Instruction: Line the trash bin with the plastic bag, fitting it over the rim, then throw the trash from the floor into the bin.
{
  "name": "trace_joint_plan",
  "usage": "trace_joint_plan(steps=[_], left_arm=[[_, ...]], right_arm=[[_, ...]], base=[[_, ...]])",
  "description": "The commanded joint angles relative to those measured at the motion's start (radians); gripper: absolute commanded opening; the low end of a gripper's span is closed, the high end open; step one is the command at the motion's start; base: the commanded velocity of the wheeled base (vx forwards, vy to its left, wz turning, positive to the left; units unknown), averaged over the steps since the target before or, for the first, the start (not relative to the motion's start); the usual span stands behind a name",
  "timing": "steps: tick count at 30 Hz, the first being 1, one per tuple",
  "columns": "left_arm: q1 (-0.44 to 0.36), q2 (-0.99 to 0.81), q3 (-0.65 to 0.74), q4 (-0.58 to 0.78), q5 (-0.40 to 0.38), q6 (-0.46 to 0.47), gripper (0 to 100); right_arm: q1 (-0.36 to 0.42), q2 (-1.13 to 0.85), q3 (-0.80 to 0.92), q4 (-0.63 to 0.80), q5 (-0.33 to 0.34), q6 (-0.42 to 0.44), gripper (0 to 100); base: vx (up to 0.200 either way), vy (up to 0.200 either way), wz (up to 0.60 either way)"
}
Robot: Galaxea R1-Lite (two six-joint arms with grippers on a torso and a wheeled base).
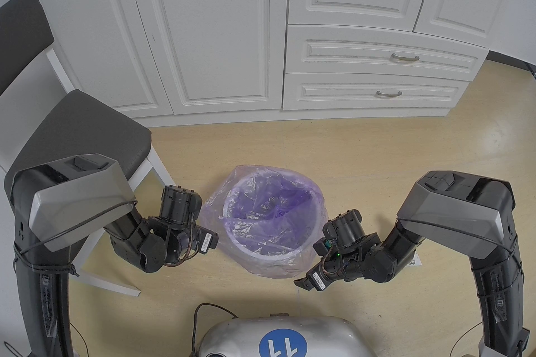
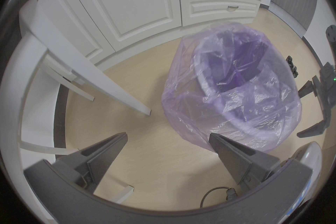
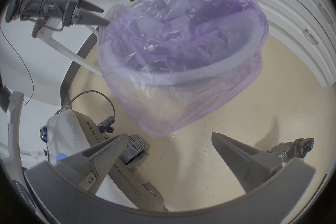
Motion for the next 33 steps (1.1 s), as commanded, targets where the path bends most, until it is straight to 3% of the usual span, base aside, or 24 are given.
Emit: trace_joint_plan(steps=[1, 5, 12, 17, 21, 26, 33], left_arm=[[0.023, 0.110, -0.008, -0.046, -0.022, -0.006, 100], [0.029, 0.193, -0.045, -0.135, -0.022, -0.008, 100], [0.043, 0.217, -0.099, -0.130, -0.039, -0.043, 100], [0.046, 0.196, -0.076, -0.146, -0.037, -0.065, 100], [0.044, 0.121, -0.002, -0.152, -0.051, -0.075, 100], [0.041, 0.072, 0.068, -0.196, -0.059, -0.078, 100], [0.044, 0.027, 0.177, -0.295, -0.060, -0.082, 100]], right_arm=[[-0.004, 0.032, -0.021, 0.001, -0.014, -0.001, 100], [-0.004, 0.048, -0.038, 0.012, -0.071, -0.001, 100], [-0.004, 0.046, -0.041, 0.015, -0.092, -0.001, 100], [-0.024, 0.043, -0.041, 0.016, -0.178, -0.024, 100], [-0.081, 0.019, -0.029, 0.018, -0.246, -0.133, 100], [-0.124, 0.025, -0.044, 0.018, -0.318, -0.168, 100], [-0.162, 0.028, -0.069, 0.016, -0.332, -0.197, 100]], base=[[0.000, 0.000, 0.00], [0.000, 0.000, 0.00], [0.000, 0.000, 0.00], [0.000, 0.000, 0.00], [0.000, 0.000, 0.00], [0.000, 0.000, 0.00], [0.000, 0.000, 0.00]])
